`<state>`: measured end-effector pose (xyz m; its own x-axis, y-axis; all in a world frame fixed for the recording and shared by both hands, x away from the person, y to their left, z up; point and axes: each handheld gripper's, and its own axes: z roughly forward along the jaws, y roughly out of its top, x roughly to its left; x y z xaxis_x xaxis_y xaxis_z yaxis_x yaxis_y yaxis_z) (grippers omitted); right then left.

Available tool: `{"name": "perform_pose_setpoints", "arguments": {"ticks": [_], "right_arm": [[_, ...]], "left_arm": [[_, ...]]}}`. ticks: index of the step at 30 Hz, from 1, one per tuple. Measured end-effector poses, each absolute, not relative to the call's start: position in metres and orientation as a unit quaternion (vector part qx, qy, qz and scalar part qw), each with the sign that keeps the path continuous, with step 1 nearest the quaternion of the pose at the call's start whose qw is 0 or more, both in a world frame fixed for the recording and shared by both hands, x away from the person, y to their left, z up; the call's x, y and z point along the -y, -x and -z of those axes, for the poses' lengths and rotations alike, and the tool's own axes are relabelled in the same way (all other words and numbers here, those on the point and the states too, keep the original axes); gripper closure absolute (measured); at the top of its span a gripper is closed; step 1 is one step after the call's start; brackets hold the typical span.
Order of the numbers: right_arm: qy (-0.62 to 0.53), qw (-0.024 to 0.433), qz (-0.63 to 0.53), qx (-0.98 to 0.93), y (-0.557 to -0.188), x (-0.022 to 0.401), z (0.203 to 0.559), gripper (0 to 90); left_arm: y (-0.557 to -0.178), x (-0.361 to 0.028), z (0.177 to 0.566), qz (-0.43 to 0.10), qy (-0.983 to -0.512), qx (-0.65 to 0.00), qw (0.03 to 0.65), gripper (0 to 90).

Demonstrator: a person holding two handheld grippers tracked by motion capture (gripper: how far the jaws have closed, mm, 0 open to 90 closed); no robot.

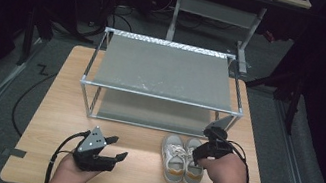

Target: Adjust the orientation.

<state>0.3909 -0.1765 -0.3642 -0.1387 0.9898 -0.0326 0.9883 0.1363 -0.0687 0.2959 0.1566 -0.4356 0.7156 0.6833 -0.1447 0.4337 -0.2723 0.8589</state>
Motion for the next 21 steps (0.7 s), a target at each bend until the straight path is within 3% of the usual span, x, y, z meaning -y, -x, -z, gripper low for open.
{"name": "perform_pose_setpoints", "arguments": {"ticks": [14,21], "right_arm": [[0.638,0.018,-0.046,0.768,-0.387,0.143,0.374,38.8],[0.642,0.03,-0.032,0.765,-0.381,0.136,0.378,46.7]], "left_arm": [[-0.296,-0.16,0.437,-0.127,-0.785,-0.359,0.488,37.9],[-0.297,-0.159,0.438,-0.124,-0.788,-0.359,0.485,37.9]]}}
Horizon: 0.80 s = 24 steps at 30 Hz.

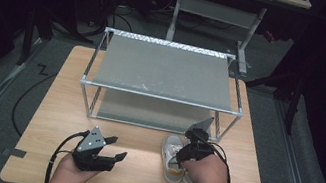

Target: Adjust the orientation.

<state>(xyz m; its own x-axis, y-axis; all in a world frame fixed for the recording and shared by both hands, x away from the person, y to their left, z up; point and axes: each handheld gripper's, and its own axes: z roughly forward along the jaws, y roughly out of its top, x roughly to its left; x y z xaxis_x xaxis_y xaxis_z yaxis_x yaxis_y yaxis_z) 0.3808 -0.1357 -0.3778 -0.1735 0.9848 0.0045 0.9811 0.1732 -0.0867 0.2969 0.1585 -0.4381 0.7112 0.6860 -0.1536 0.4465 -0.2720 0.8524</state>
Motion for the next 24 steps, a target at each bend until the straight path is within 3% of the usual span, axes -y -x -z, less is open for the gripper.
{"name": "perform_pose_setpoints", "arguments": {"ticks": [24], "right_arm": [[0.676,0.011,-0.026,0.736,-0.377,0.135,0.408,73.0]], "left_arm": [[-0.296,-0.159,0.438,-0.122,-0.79,-0.354,0.486,37.6]]}}
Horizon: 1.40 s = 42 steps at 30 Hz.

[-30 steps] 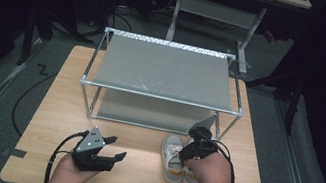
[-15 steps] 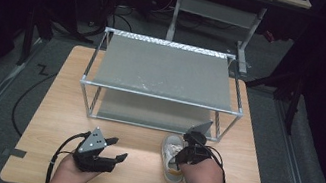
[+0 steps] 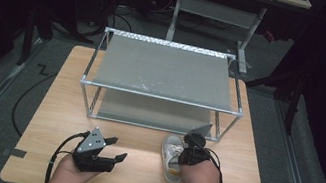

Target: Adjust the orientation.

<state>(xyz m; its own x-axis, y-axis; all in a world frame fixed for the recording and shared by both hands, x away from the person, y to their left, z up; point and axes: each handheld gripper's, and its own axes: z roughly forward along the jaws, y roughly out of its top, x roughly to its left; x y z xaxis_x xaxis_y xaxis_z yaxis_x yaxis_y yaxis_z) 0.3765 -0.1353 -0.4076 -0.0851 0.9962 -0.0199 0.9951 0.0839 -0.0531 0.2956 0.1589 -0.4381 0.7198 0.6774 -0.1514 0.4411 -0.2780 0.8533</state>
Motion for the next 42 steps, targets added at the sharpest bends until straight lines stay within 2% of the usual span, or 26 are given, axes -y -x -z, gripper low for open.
{"name": "perform_pose_setpoints", "arguments": {"ticks": [19,28,37,42], "right_arm": [[0.664,-0.017,0.0,0.747,-0.368,0.135,0.409,82.0],[0.661,-0.03,0.011,0.75,-0.373,0.135,0.393,83.1],[0.67,-0.076,0.036,0.737,-0.384,0.138,0.381,83.1],[0.674,-0.086,0.045,0.732,-0.395,0.139,0.384,83.1]], "left_arm": [[-0.295,-0.156,0.439,-0.12,-0.795,-0.349,0.481,37.5],[-0.296,-0.155,0.44,-0.119,-0.795,-0.351,0.48,37.5],[-0.296,-0.156,0.439,-0.119,-0.795,-0.35,0.481,37.5],[-0.296,-0.156,0.44,-0.115,-0.796,-0.349,0.481,37.5]]}}
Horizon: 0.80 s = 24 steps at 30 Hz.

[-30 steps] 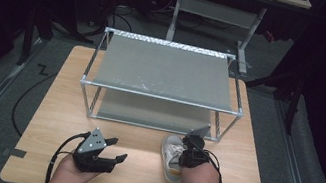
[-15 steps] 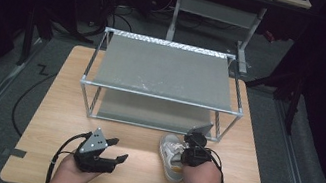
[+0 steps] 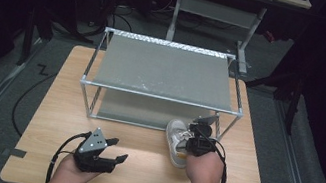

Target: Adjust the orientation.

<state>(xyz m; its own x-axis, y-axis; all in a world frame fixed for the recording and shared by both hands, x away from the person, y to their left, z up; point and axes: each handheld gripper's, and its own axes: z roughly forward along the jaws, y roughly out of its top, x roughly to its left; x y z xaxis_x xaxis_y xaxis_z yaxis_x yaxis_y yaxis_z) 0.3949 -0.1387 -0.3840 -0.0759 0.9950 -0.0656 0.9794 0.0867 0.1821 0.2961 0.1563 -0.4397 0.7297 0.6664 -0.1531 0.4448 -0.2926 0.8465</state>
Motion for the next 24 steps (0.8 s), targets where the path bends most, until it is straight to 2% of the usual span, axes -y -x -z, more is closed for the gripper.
{"name": "perform_pose_setpoints", "arguments": {"ticks": [10,24], "right_arm": [[-0.685,0.104,-0.066,-0.718,-0.421,0.126,0.387,83.0],[-0.689,0.131,-0.081,-0.709,-0.432,0.119,0.398,82.9]], "left_arm": [[-0.297,-0.161,0.439,-0.11,-0.793,-0.351,0.486,37.5],[-0.296,-0.16,0.438,-0.108,-0.797,-0.345,0.484,37.5]]}}
